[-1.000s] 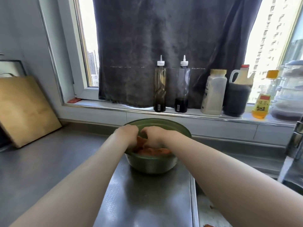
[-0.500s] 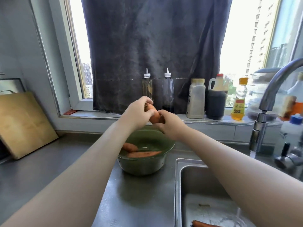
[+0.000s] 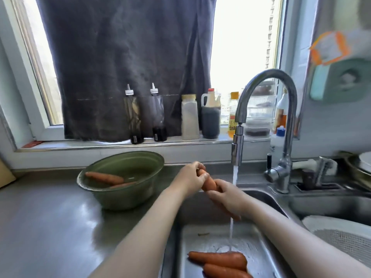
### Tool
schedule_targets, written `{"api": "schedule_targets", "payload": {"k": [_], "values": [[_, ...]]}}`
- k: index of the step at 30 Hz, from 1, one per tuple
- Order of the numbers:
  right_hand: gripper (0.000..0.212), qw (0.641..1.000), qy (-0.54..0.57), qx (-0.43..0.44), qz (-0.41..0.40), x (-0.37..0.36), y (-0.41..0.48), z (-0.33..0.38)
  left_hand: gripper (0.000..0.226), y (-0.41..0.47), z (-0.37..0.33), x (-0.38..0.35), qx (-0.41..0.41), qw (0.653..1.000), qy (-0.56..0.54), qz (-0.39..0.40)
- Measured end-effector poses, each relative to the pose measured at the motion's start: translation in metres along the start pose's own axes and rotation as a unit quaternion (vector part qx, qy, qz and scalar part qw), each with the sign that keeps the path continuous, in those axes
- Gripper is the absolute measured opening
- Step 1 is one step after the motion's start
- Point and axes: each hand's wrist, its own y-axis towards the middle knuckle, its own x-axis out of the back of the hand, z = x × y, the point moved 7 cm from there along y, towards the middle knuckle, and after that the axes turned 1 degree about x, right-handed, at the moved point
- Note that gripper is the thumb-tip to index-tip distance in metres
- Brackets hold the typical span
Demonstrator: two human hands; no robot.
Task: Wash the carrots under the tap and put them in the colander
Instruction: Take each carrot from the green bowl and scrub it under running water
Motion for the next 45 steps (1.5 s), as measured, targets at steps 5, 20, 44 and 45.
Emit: {"api": "schedule_targets", "payload": {"k": [5, 20, 44, 45], "values": [[0.019, 0.995, 0.070, -0.043, 0.053, 0.001, -0.011, -0.053, 0.032, -0.002, 0.013, -0.066, 0.056, 0.996, -0.075, 0.011], [0.043, 0.951, 0.287, -0.111, 0.029, -0.030, -0.020, -0.112, 0.022, -0.014, 0.035, -0.133, 0.110, 0.946, -0.306, 0.009], [0.075, 0.895, 0.374, -0.194, 0.146, -0.030, -0.031, -0.120, 0.019, -0.013, 0.044, -0.137, 0.132, 0.912, -0.381, 0.074], [0.070, 0.900, 0.368, -0.178, 0.149, -0.029, -0.031, -0.119, 0.017, -0.013, 0.046, -0.134, 0.132, 0.914, -0.377, 0.068]]}}
